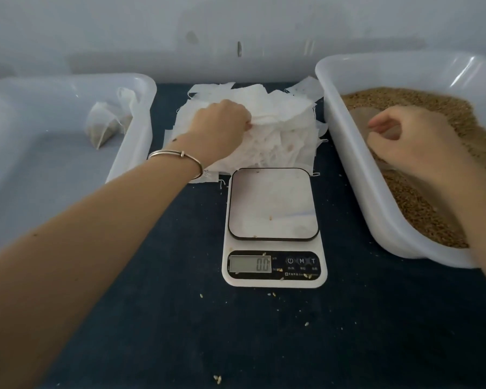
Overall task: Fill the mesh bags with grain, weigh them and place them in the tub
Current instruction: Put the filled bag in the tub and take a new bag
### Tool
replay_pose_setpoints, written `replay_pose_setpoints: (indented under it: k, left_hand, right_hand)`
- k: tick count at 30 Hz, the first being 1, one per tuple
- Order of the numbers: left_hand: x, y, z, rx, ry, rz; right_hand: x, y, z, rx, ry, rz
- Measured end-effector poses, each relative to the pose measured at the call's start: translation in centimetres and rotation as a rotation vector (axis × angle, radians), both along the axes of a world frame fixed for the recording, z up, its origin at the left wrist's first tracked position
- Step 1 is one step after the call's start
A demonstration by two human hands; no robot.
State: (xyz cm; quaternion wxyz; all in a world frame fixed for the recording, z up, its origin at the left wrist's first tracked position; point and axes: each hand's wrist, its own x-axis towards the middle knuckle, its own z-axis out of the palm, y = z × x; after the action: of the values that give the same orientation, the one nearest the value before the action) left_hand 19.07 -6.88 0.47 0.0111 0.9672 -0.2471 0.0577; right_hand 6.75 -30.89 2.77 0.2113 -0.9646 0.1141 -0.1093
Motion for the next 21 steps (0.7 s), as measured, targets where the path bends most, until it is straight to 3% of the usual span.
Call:
replay_pose_setpoints:
  k: [4,13,21]
  left_hand:
    - [-0.7,0.0,0.7,-0.116,0.02,0.023]
    - [-1.7,0.8,2.7,-0.627,0.043,0.05]
    - [-2.6,1.3,2.6,-0.667,0.075,0.126]
  right_hand:
    - [-0.1,0.2,0.3,-0.008,0.017,-0.014]
    - [-0.3,0.2,0.5,-0.008,-0.002,-0.025]
    - [-0.2,0.0,0.2,-0.011,-0.006,-0.038]
